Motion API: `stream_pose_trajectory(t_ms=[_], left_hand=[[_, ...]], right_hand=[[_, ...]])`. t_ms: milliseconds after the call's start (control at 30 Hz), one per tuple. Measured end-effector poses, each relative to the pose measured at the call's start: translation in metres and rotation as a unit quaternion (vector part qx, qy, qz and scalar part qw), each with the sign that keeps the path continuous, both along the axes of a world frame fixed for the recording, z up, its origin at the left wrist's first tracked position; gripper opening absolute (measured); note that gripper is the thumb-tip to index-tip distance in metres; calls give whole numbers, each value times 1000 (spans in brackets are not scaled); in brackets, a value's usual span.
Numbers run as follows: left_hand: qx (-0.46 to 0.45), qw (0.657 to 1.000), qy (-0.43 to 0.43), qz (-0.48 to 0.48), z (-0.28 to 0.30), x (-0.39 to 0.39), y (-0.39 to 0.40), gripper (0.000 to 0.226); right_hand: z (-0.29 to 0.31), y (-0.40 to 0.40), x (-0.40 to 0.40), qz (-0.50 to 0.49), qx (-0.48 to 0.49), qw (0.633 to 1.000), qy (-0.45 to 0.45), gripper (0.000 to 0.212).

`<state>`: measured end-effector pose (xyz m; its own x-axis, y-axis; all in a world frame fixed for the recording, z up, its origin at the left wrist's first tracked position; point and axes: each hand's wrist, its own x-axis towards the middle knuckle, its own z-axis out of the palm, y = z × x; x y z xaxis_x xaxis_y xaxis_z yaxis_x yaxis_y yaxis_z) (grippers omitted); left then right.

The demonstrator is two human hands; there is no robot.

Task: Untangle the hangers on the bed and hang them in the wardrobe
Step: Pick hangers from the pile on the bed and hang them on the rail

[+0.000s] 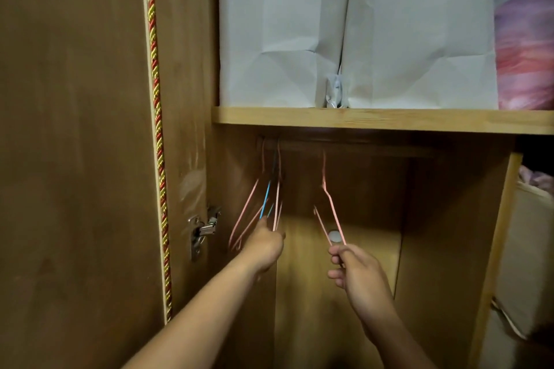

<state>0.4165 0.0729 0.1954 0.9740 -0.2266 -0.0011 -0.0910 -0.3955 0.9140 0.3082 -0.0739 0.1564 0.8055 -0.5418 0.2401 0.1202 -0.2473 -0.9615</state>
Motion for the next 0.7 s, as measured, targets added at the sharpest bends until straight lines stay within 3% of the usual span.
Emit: stream_pose_trajectory(t_ms=[133, 233, 500, 700], left_hand=[[80, 996, -32, 0, 2, 4, 8, 54], [70, 997, -24, 5, 2, 5, 10, 54], [56, 998, -24, -11, -9, 1, 24, 44], [68, 997, -38, 12, -11, 4, 36, 37]], right_hand=[[24, 9, 27, -18, 0, 999, -31, 29], [39, 11, 68, -16, -11, 1000, -15, 27], [14, 48, 134, 18, -201, 978, 51, 42], [12, 76, 156, 40, -234, 964, 122, 43]])
